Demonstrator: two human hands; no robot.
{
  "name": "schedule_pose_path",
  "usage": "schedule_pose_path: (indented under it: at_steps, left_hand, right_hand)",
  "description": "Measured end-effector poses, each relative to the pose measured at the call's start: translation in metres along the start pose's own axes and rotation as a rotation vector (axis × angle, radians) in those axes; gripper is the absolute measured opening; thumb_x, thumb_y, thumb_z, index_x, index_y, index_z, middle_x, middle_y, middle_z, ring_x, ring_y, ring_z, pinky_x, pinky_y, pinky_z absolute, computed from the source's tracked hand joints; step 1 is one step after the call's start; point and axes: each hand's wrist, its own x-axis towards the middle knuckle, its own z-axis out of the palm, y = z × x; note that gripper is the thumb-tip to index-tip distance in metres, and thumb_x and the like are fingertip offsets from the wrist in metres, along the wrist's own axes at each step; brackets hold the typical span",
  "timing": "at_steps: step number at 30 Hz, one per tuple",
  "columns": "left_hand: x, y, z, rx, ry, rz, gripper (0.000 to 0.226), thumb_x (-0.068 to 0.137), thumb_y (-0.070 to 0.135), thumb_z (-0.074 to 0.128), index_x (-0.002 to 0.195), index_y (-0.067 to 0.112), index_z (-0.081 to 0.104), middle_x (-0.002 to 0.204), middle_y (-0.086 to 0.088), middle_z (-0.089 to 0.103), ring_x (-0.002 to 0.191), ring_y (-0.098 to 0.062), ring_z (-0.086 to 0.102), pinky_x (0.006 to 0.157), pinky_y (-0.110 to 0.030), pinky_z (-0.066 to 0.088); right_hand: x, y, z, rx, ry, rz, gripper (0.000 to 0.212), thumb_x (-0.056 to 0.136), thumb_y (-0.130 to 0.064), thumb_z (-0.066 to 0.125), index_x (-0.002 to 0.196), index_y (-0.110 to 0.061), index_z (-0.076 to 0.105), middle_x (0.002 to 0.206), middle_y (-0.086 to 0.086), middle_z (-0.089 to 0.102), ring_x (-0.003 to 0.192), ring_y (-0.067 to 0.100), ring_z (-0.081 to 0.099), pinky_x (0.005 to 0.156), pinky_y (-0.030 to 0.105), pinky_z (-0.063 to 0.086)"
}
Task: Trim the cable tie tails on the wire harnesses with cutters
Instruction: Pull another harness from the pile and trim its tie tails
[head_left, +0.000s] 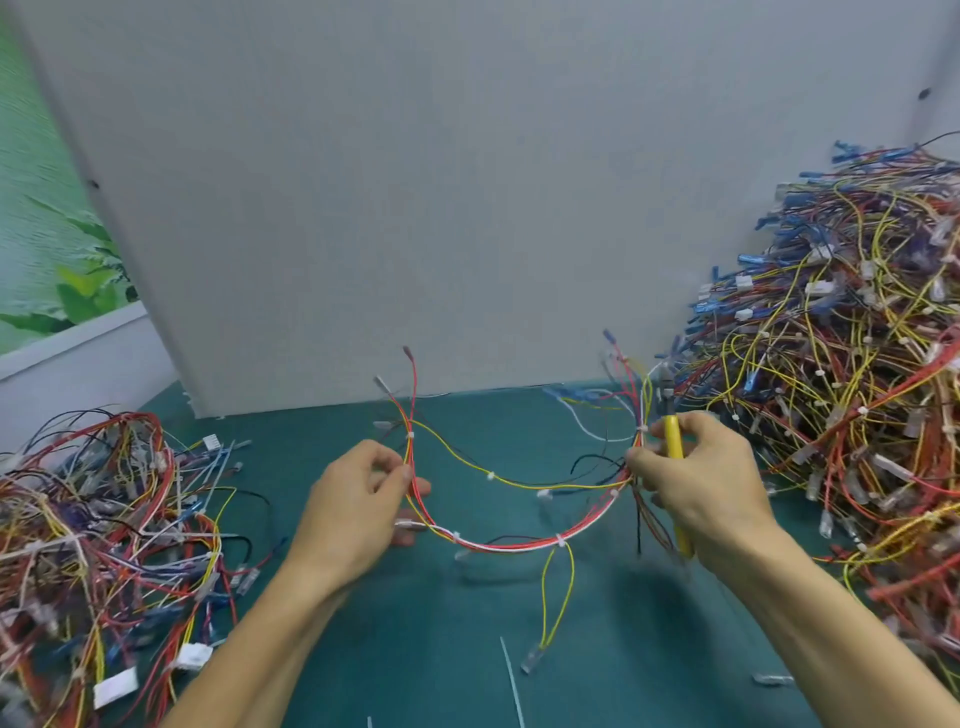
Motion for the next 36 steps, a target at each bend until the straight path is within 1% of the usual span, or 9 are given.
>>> schedule_pose_path:
  at_steps: [2, 5, 9, 12, 17, 23, 27, 31, 36]
  left_hand:
    - [0.000, 0.000, 0.000, -0.116, -0.015, -0.019, 0.007, 0.091, 0.002, 0.058, 0.091, 0.008, 0.056, 0.079, -0.002, 0.075, 0.062, -0.027, 0.069, 0.051, -0.031, 0.056]
    - [-0.001, 0.000, 0.004, -0.217, -0.060, -0.039, 0.020, 0.087, -0.004, 0.060, 0.099, 0.012, 0.059, 0.086, -0.001, 0.075, 0.069, -0.026, 0.072, 0.057, -0.032, 0.056]
    - [-0.004, 0.002, 0.008, -0.304, -0.088, -0.061, 0.025, 0.086, -0.009, 0.060, 0.098, 0.013, 0.065, 0.088, -0.002, 0.075, 0.069, -0.027, 0.072, 0.058, -0.032, 0.057]
    - [-0.005, 0.005, 0.009, -0.341, -0.104, -0.052, 0.028, 0.087, -0.009, 0.058, 0.097, 0.015, 0.067, 0.090, -0.003, 0.075, 0.068, -0.026, 0.072, 0.055, -0.029, 0.057]
    - [-0.008, 0.010, 0.009, -0.359, -0.130, -0.031, 0.031, 0.087, -0.008, 0.058, 0.097, 0.018, 0.071, 0.092, -0.004, 0.075, 0.073, -0.028, 0.072, 0.068, -0.039, 0.059]
    - [-0.010, 0.013, 0.009, -0.406, -0.148, -0.032, 0.029, 0.086, -0.007, 0.059, 0.097, 0.017, 0.071, 0.092, -0.005, 0.075, 0.073, -0.025, 0.072, 0.064, -0.035, 0.059]
    - [-0.010, 0.014, 0.009, -0.554, -0.176, -0.083, 0.024, 0.086, -0.002, 0.058, 0.103, 0.011, 0.069, 0.094, -0.010, 0.074, 0.068, -0.023, 0.070, 0.056, -0.030, 0.058]
    - [-0.009, 0.015, 0.008, -0.702, -0.240, -0.143, 0.032, 0.073, 0.009, 0.062, 0.104, 0.008, 0.068, 0.098, -0.014, 0.073, 0.067, -0.023, 0.070, 0.055, -0.032, 0.058]
    - [-0.008, 0.016, 0.006, -0.708, -0.242, -0.146, 0.037, 0.070, 0.008, 0.065, 0.107, 0.007, 0.068, 0.097, -0.013, 0.073, 0.064, -0.022, 0.069, 0.056, -0.032, 0.058]
  right_hand:
    - [0.000, -0.002, -0.001, 0.132, -0.006, 0.031, 0.023, 0.074, -0.006, 0.075, 0.086, -0.020, 0.061, 0.070, 0.002, 0.066, 0.064, 0.020, 0.065, 0.068, 0.041, 0.057]
    - [-0.002, -0.004, -0.002, 0.242, -0.065, 0.049, 0.024, 0.076, 0.001, 0.075, 0.088, -0.016, 0.063, 0.068, 0.004, 0.066, 0.051, 0.007, 0.061, 0.054, 0.028, 0.053]
    - [-0.008, -0.009, 0.000, 0.291, -0.159, 0.046, 0.025, 0.075, 0.005, 0.076, 0.090, -0.012, 0.065, 0.071, 0.008, 0.069, 0.062, 0.019, 0.063, 0.066, 0.039, 0.055]
    - [-0.012, -0.013, 0.002, 0.323, -0.205, 0.019, 0.026, 0.075, 0.006, 0.075, 0.089, -0.012, 0.066, 0.066, 0.005, 0.069, 0.062, 0.018, 0.063, 0.069, 0.040, 0.055]
    - [-0.012, -0.017, 0.000, 0.371, -0.228, -0.012, 0.026, 0.075, 0.006, 0.076, 0.091, -0.013, 0.066, 0.065, 0.001, 0.068, 0.058, 0.012, 0.064, 0.063, 0.033, 0.055]
    - [-0.010, -0.017, -0.002, 0.405, -0.226, -0.026, 0.026, 0.075, 0.003, 0.076, 0.092, -0.014, 0.066, 0.065, 0.000, 0.068, 0.057, 0.011, 0.064, 0.059, 0.030, 0.052]
    - [-0.007, -0.016, -0.004, 0.443, -0.184, 0.002, 0.023, 0.076, 0.003, 0.076, 0.092, -0.011, 0.066, 0.066, 0.004, 0.069, 0.055, 0.013, 0.064, 0.054, 0.026, 0.053]
    - [-0.004, -0.016, -0.006, 0.508, -0.168, 0.055, 0.024, 0.077, 0.004, 0.075, 0.095, -0.008, 0.065, 0.069, 0.006, 0.068, 0.056, 0.014, 0.065, 0.052, 0.024, 0.054]
    - [-0.002, -0.017, -0.006, 0.610, -0.190, 0.150, 0.022, 0.076, 0.005, 0.074, 0.093, -0.006, 0.065, 0.064, 0.003, 0.067, 0.058, 0.019, 0.067, 0.057, 0.034, 0.058]
